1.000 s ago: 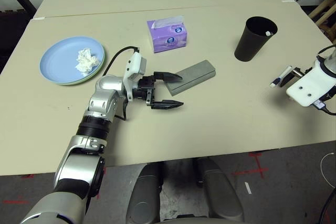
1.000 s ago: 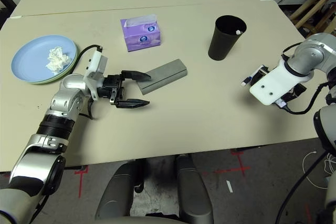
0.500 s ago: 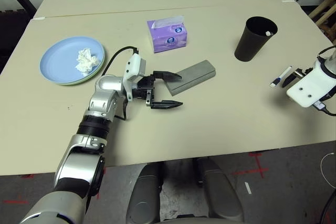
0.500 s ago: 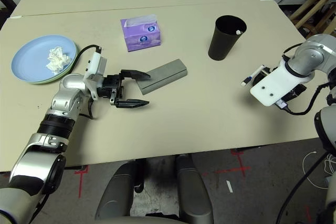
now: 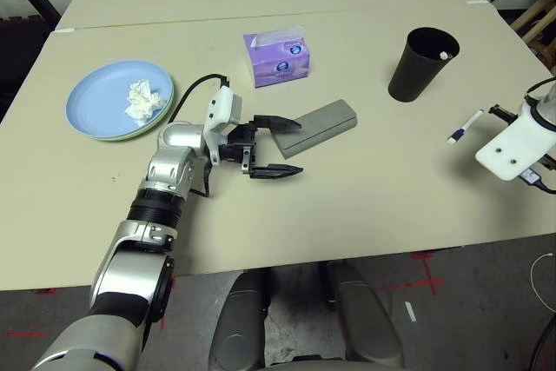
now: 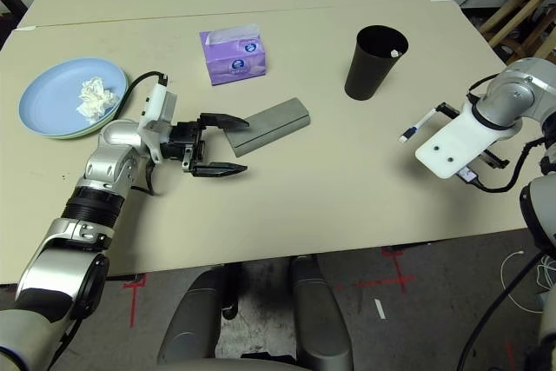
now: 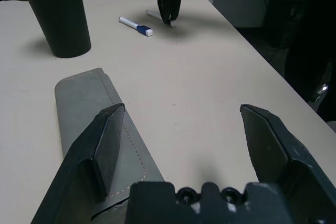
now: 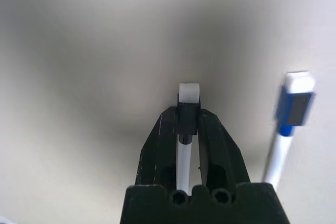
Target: Organize and tidy the items on the table.
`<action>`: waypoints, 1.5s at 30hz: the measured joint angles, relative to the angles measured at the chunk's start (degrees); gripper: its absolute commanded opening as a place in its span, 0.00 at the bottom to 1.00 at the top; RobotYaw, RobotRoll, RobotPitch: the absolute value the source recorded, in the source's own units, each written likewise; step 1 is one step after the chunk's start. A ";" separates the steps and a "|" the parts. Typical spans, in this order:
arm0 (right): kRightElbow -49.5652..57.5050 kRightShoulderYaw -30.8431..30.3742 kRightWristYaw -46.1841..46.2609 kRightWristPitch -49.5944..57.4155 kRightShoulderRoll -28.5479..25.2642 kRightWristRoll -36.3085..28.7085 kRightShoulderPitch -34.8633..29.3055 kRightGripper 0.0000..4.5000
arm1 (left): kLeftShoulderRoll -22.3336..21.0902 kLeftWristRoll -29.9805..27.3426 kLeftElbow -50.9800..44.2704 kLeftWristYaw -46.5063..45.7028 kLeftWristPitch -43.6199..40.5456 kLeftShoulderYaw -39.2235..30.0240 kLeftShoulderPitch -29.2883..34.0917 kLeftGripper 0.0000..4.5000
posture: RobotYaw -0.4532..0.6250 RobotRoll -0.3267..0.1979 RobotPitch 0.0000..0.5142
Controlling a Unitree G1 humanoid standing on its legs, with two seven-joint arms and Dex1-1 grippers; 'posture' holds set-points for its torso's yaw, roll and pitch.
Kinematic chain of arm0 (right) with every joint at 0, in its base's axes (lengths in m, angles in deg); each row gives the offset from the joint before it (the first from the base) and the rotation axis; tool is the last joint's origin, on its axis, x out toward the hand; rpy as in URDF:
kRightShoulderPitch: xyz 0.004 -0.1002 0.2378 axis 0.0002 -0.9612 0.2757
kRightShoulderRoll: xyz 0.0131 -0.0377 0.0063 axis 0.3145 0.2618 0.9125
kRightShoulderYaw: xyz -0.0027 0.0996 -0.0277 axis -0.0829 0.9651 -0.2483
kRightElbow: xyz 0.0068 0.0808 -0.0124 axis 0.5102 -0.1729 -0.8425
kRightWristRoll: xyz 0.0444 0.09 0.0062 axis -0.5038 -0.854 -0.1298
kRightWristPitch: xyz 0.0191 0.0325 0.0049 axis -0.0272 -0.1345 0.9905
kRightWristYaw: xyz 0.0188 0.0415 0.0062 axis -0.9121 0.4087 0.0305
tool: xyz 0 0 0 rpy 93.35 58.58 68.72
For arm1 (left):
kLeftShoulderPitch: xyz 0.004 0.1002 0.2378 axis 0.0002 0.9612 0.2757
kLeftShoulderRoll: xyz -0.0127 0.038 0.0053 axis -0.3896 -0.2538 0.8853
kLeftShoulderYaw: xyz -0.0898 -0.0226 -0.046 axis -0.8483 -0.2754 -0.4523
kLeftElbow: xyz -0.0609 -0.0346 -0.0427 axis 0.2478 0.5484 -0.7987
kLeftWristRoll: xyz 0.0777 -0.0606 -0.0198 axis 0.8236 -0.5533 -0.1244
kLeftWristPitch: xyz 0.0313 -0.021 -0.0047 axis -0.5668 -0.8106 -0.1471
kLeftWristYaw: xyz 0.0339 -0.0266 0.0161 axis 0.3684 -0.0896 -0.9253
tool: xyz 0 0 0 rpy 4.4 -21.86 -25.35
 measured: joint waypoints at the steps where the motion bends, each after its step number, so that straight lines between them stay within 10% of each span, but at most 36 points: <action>1: -0.19 1.93 -3.64 1.58 0.69 -2.70 0.55 0.09 | -0.01 0.04 0.44 0.01 0.16 0.00 -0.01 1.00 | 0.46 0.62 0.44; 19: 28.75 12.75 -14.49 55.11 -5.60 -58.49 -12.69 0.09 | -0.06 0.24 4.69 0.48 2.67 0.74 -2.47 1.00 | 0.45 0.62 0.38; 32: 44.22 43.17 -1.82 69.48 3.50 -71.34 -33.70 0.09 | 0.01 0.16 4.46 0.74 3.45 0.93 -3.10 1.00 | 0.43 0.62 0.36; 45: 57.13 51.60 13.10 76.06 10.00 -75.95 -35.25 0.09 | 0.50 0.18 4.37 -1.70 3.01 0.52 -3.11 1.00 | 0.42 0.62 0.35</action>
